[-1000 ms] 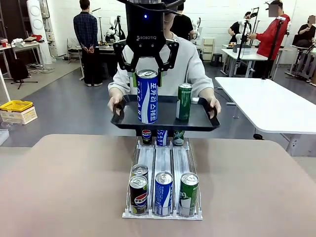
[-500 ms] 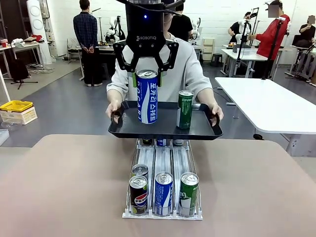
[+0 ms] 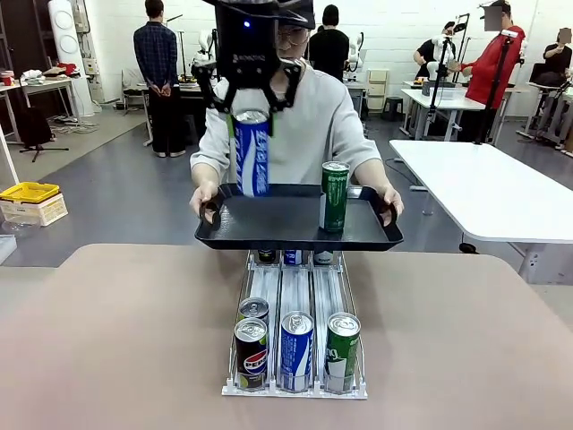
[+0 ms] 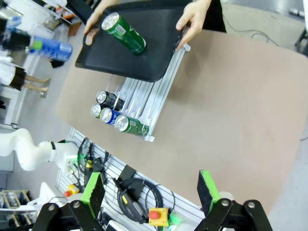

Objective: Retrieve and hand over the desired beverage to the person.
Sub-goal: Place the picked can on the Handle tray extended by the person.

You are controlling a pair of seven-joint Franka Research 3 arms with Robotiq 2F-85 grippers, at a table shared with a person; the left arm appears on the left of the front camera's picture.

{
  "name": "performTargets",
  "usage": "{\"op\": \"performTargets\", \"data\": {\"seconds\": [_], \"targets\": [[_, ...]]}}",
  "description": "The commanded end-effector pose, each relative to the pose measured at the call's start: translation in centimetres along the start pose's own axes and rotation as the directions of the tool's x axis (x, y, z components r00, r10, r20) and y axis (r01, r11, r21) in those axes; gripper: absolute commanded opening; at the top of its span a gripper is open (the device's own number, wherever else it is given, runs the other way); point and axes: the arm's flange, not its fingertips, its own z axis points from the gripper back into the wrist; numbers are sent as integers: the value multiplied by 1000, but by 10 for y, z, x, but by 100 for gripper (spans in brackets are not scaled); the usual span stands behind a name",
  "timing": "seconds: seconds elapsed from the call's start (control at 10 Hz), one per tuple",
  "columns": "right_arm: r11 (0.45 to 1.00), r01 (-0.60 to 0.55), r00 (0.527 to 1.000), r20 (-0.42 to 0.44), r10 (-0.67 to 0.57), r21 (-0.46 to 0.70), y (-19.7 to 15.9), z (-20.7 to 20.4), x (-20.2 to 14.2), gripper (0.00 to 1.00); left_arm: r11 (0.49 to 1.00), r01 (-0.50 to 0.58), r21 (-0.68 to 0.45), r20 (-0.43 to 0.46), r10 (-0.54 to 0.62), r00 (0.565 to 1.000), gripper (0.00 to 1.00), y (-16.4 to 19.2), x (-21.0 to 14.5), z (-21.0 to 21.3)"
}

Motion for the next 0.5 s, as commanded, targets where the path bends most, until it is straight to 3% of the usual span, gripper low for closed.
{"op": "performTargets", "data": {"seconds": [0.0,0.2,0.4], "targets": [[1000,0,1000,2,0,16,1,-1,1,100,999,43,20,97,-45,994,58,-3,62,15],[1000,0,1000,2,0,16,1,-1,1,100,1000,-18,1,-19,18,1000,58,4,101,12],[1000,0,1000,2,0,16,1,-1,1,100,999,-19,-35,-69,17,998,58,3,102,7]]}}
